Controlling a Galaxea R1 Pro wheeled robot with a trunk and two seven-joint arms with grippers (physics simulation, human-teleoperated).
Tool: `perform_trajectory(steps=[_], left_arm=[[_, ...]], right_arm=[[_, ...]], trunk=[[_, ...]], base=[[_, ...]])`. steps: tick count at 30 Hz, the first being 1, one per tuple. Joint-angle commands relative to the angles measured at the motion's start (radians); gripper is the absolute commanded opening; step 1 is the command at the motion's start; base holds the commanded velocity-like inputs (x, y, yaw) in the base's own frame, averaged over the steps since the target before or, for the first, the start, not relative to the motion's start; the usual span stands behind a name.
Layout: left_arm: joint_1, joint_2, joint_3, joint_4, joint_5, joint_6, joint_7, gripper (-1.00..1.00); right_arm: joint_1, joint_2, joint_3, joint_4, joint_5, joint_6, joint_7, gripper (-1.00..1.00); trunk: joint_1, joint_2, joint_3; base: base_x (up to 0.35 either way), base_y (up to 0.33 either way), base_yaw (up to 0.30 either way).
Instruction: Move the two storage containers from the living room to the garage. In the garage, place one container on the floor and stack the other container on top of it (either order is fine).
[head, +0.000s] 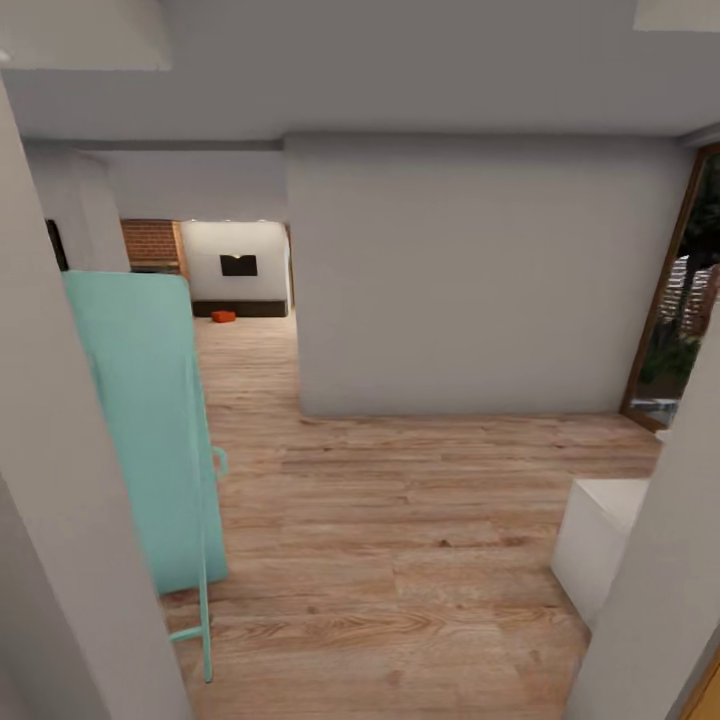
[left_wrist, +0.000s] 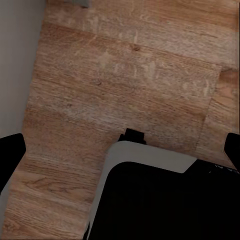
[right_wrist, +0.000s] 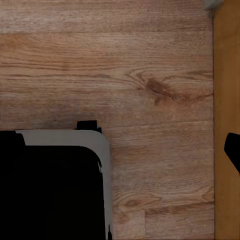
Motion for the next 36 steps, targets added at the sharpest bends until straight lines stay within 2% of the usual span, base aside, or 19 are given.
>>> perform_trajectory(steps=[1,36], left_arm=[[-0.001,0.000,-0.006,0.001,0.008,-0.002,0.002,1.00],[-0.001,0.001,-0.006,0.001,0.011,0.000,0.002,1.00]], right_arm=[[-0.001,0.000,0.008,0.003,-0.008,-0.005,-0.001,1.00],[-0.001,-0.004,0.015,0.003,-0.001,-0.005,0.001,1.00]], trunk=[[0.001,-0.001,-0.001],[0.001,-0.001,-0.001]], base=[[0.322,0.000,0.000],[0.322,0.000,0.000]])
